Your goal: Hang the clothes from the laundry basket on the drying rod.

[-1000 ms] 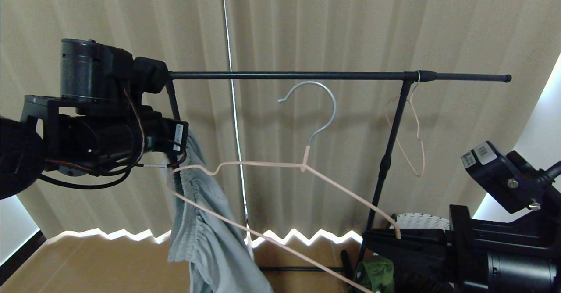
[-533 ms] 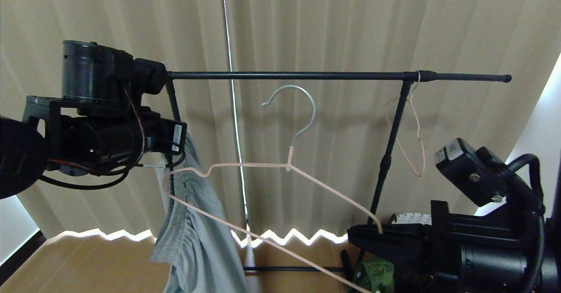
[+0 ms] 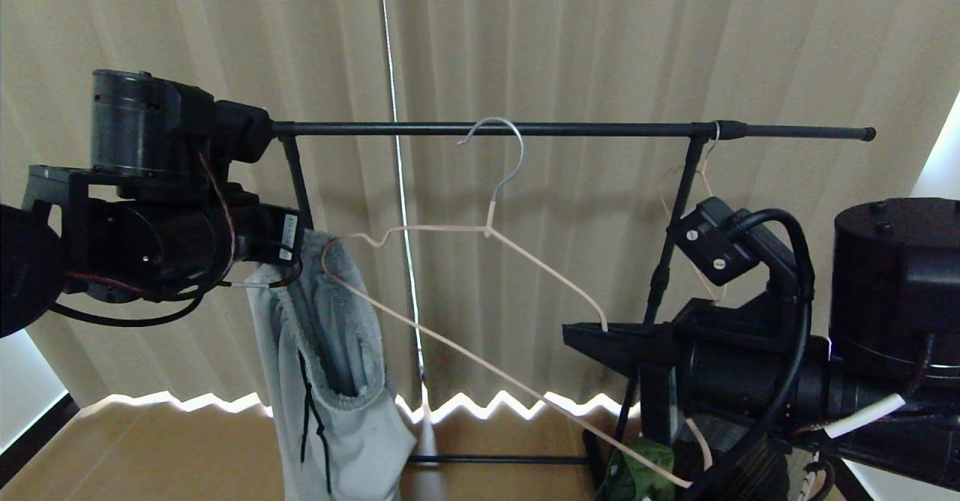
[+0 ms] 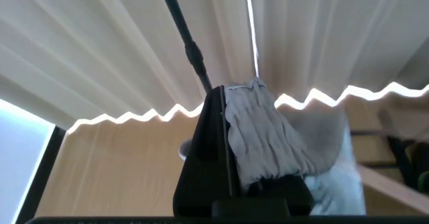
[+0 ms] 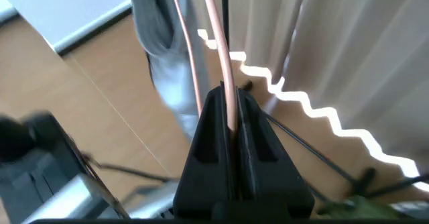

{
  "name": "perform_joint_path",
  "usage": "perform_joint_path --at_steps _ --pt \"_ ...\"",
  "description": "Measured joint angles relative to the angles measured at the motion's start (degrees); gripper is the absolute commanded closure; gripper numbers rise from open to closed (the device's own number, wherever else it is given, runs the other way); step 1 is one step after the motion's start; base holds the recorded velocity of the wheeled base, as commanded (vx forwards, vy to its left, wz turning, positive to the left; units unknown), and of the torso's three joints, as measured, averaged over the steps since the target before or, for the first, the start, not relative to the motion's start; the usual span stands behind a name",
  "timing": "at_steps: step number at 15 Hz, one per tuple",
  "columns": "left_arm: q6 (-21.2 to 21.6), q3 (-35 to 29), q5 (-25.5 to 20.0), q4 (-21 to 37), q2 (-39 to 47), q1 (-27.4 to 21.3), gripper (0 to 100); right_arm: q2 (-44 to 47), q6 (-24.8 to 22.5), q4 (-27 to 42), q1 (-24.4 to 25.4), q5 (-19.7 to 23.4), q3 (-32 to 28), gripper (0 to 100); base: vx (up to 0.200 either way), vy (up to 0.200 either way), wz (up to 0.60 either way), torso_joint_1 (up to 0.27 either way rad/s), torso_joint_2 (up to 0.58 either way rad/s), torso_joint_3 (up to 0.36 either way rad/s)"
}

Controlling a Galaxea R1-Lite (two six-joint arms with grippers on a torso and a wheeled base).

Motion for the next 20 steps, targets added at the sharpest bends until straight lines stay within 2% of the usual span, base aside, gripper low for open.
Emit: perform_joint_path --at_steps 5,8,11,20 --pt "0.0 -0.7 0.1 -0.3 0.0 -0.1 100 1.5 1.3 -2.8 0.5 0.6 2.2 100 0.000 0.000 0.00 0.000 0.00 0.000" --pt "0.0 -1.4 0.5 -0.2 0.4 0.0 100 1.3 1.4 -3.3 0.9 3.0 2.7 100 0.000 0.000 0.00 0.000 0.00 0.000" --pt "0.0 -1.2 1.7 -0.3 0.9 -0.3 100 1.4 1.1 -7.3 0.9 3.2 2.7 100 0.000 0.000 0.00 0.000 0.00 0.000" --pt "-0.1 -1.2 3.1 -0.1 0.4 -2.3 100 5.7 1.2 -7.9 1.0 3.1 2.0 100 0.000 0.000 0.00 0.000 0.00 0.000"
